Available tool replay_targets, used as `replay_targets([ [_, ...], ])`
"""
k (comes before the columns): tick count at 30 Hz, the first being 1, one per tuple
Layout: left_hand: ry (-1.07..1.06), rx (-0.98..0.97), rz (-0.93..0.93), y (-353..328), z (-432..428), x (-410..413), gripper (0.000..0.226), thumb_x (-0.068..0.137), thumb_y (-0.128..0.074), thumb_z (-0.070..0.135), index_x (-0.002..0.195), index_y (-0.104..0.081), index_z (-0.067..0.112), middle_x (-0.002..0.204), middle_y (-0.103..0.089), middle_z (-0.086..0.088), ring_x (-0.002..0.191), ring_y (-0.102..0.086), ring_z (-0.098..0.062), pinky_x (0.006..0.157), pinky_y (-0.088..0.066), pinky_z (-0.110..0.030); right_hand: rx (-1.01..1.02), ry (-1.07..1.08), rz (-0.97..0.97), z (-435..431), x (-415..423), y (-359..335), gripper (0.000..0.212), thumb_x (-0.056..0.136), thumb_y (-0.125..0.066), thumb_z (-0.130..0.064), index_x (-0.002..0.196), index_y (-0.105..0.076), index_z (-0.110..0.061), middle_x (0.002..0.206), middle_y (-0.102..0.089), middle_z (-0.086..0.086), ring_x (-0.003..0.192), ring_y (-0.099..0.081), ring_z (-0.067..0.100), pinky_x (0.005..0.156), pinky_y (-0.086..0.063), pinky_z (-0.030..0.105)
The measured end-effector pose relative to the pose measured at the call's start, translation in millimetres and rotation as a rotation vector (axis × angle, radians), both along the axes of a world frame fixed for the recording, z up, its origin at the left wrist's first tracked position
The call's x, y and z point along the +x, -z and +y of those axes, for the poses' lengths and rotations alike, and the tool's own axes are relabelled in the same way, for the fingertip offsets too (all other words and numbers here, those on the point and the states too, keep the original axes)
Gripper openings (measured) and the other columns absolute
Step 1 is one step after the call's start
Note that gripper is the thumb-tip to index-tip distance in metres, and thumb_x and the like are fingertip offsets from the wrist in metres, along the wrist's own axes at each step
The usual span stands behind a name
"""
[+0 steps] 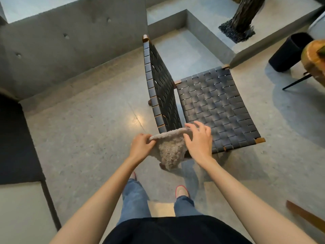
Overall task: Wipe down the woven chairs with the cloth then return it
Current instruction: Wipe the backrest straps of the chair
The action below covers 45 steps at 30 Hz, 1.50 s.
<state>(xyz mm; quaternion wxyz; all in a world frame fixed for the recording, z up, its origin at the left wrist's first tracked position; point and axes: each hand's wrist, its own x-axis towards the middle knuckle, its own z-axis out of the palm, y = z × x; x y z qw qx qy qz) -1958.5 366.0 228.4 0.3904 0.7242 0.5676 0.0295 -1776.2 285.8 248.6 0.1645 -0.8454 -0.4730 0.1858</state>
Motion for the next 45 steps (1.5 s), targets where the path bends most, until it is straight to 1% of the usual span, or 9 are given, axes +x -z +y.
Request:
replay_targets([
  [5,0.128,-0.067,-0.088,5.9,36.4,-3.5,0.031,0.099,-0.046,0.027,0.124,-0.061,0.017,0.127,-0.057,-0.008,0.121,-0.047,-0.022,0.104,-0.035,-0.033,-0.423,0.072,0.162,-6.5,-61.5,32.6,0.095,0.088,-0.049,-0.063,0.153,-0.001,-0.013,0.160,-0.012,0.010,0.145,-0.016,0.030,0.117,-0.016,0.043],
  [9,0.291,-0.100,-0.114,3.4,60.7,-28.2,0.030,0.100,-0.043,0.023,0.127,-0.055,0.018,0.133,-0.052,-0.006,0.121,-0.049,-0.019,0.104,-0.038,-0.033,-0.428,0.261,0.100,1.5,-92.4,48.2,0.085,0.086,-0.063,-0.050,0.148,-0.019,-0.011,0.148,-0.038,0.011,0.131,-0.044,0.025,0.102,-0.043,0.037],
  [14,0.469,-0.057,-0.092,-1.8,91.7,-41.1,0.030,0.100,-0.043,0.024,0.128,-0.053,0.021,0.135,-0.050,-0.003,0.122,-0.048,-0.018,0.101,-0.037,-0.028,-0.598,0.231,-0.117,29.6,-93.4,51.7,0.058,0.093,-0.056,-0.038,0.132,-0.036,-0.001,0.128,-0.055,0.013,0.115,-0.058,0.023,0.088,-0.049,0.028],
  [25,0.738,0.006,-0.145,-18.1,146.9,8.7,0.027,0.100,-0.043,0.020,0.124,-0.056,0.019,0.129,-0.054,-0.003,0.112,-0.049,-0.011,0.089,-0.035,-0.018,0.007,0.574,0.338,9.2,-113.7,69.9,0.053,0.098,-0.051,-0.022,0.147,-0.032,-0.016,0.150,-0.036,0.003,0.138,-0.032,0.016,0.107,-0.026,0.022],
  [28,0.803,0.024,-0.116,-15.9,167.2,23.1,0.028,0.100,-0.043,0.018,0.124,-0.056,0.017,0.132,-0.053,-0.004,0.118,-0.049,-0.016,0.092,-0.036,-0.019,0.069,0.673,0.154,16.6,-127.6,74.6,0.043,0.097,-0.051,-0.019,0.138,-0.045,-0.007,0.138,-0.050,0.011,0.128,-0.047,0.023,0.102,-0.040,0.028],
  [32,0.922,0.085,-0.048,-12.2,203.8,45.0,0.030,0.100,-0.044,0.018,0.128,-0.054,0.016,0.135,-0.050,-0.007,0.119,-0.049,-0.022,0.098,-0.041,-0.029,-0.088,0.699,-0.143,31.2,-126.1,75.2,0.036,0.083,-0.072,-0.014,0.113,-0.061,0.004,0.097,-0.069,0.019,0.085,-0.069,0.031,0.067,-0.058,0.038],
  [37,1.107,0.183,0.028,-5.7,251.3,73.4,0.035,0.098,-0.048,0.016,0.133,-0.052,0.014,0.140,-0.045,-0.006,0.123,-0.047,-0.024,0.101,-0.040,-0.032,-0.238,0.743,-0.220,53.3,-106.7,64.3,0.042,0.077,-0.080,-0.023,0.111,-0.063,-0.004,0.064,-0.066,0.008,0.046,-0.063,0.020,0.039,-0.049,0.027],
  [41,1.295,0.222,0.234,6.3,276.3,94.2,0.042,0.101,-0.041,0.027,0.143,-0.040,0.024,0.153,-0.031,-0.002,0.143,-0.021,-0.028,0.116,-0.018,-0.045,-0.177,0.689,0.020,96.4,-93.0,68.1,0.047,0.096,-0.052,-0.040,0.138,-0.045,-0.023,0.113,-0.067,0.005,0.095,-0.068,0.020,0.078,-0.055,0.034],
  [45,1.508,0.279,0.437,22.2,295.8,103.3,0.048,0.101,-0.031,0.040,0.148,-0.024,0.034,0.159,-0.014,0.002,0.147,-0.001,-0.028,0.115,0.001,-0.052,-0.151,0.521,0.087,113.7,-100.9,72.6,0.055,0.094,-0.036,-0.059,0.145,-0.024,-0.041,0.146,-0.044,-0.004,0.132,-0.044,0.020,0.108,-0.034,0.040],
])
